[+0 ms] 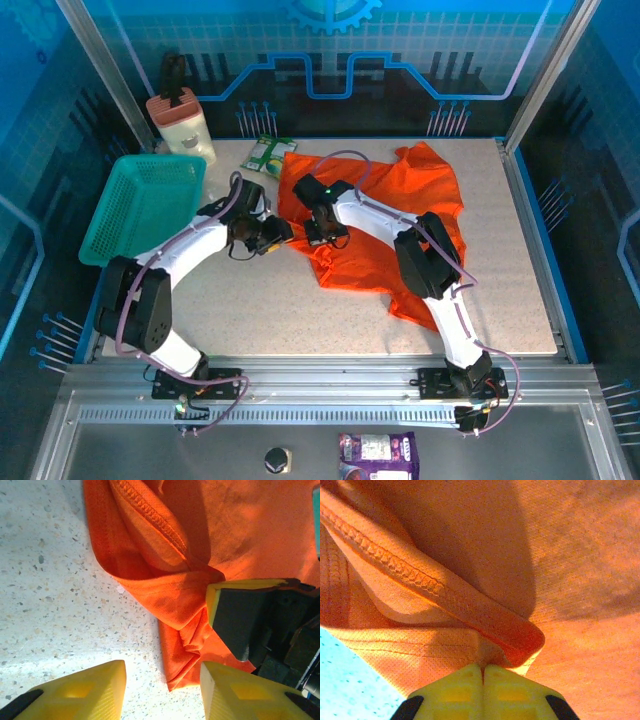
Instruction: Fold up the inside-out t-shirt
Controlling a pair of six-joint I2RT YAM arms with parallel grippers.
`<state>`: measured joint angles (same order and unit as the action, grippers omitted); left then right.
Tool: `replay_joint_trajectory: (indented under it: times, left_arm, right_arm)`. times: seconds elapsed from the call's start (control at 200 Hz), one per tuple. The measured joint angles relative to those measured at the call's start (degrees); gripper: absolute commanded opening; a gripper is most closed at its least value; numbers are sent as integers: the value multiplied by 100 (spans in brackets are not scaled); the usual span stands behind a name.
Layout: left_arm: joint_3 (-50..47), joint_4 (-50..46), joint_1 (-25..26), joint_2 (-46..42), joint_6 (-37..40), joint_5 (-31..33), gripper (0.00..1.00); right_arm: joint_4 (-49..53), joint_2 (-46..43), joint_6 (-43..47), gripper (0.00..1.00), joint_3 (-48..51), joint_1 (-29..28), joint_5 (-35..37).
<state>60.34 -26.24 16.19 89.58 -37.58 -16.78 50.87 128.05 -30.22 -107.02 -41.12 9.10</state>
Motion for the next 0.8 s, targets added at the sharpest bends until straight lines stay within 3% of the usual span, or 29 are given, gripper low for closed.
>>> replay_joint_trajectory:
  times: [0.185, 0.32, 0.425, 0.455, 0.505, 0.54, 0.655, 0.8]
  left_arm:
    - [-116, -55, -339, -271, 68, 0, 44]
    - [-136, -315, -1106, -680, 356, -15, 45]
    - [-133, -555, -1705, -977, 638, 9, 45]
    - [-133, -632, -1838, -1034, 737, 9, 45]
    - [-133, -754, -1971, -1080, 879, 2, 45]
    - [-133, -828, -2013, -1080, 957, -2, 45]
    - [-140, -1001, -2026, -1060, 1110, -197, 44]
    - [-177, -968, -1821, -1034, 1108, -358, 41]
  right_arm:
    - [162, -192, 20, 0, -155, -243, -37]
    - [227, -387, 20, 0, -380, -634, -476]
    - [190, -321, 22, 0, -680, -1036, -1224]
    - [157, -251, 26, 6, -793, -1154, -1508]
    - [66, -111, 50, 30, -955, -1314, -1991]
    - [2, 2, 76, 39, -1054, -1414, -2345]
    - [-120, 129, 170, 45, -1060, -1552, -3016]
    - [-319, -223, 186, 45, -446, -1338, -3244]
